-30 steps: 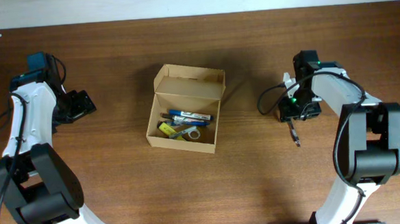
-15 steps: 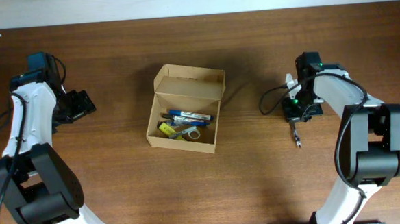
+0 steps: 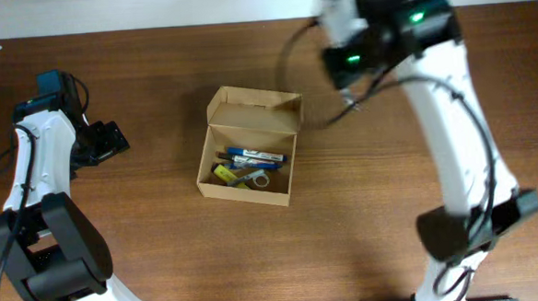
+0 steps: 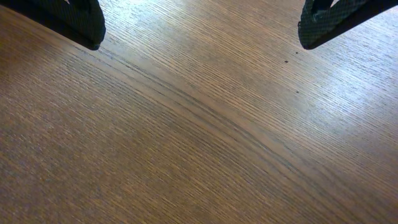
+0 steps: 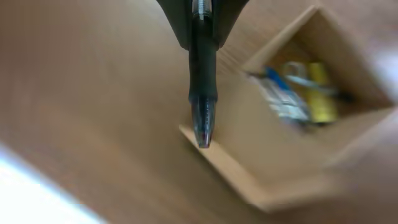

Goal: Pack container
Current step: 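Carry the grey pen into the box and release it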

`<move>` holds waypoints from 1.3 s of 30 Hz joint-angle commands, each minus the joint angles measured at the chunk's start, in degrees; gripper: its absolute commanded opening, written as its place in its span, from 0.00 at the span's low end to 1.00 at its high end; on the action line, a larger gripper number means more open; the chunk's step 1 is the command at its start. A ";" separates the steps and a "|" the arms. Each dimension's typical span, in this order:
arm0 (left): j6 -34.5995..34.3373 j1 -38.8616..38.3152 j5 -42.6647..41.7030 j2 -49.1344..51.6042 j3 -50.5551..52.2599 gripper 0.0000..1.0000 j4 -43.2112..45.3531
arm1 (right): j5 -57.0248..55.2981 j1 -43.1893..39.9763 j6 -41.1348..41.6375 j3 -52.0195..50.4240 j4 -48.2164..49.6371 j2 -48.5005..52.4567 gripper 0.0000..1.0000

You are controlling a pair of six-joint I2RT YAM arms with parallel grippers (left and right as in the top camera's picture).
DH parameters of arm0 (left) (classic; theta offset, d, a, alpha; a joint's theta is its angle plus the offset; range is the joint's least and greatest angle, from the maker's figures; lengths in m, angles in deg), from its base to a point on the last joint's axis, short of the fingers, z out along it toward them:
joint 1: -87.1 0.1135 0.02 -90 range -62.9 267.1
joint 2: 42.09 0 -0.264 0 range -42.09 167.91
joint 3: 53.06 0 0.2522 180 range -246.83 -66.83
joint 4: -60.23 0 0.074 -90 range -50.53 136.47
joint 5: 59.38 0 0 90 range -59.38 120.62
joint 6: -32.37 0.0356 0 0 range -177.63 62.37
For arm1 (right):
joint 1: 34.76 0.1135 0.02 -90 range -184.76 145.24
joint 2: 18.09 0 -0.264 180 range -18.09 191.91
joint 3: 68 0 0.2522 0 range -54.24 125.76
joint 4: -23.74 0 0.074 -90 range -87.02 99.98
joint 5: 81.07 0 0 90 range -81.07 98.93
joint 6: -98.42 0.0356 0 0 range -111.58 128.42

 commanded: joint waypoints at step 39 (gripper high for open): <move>0.68 0.09 -0.17 -0.13 0.15 1.00 -0.04 | -1.75 18.60 -7.04 -0.72 -0.48 24.87 0.42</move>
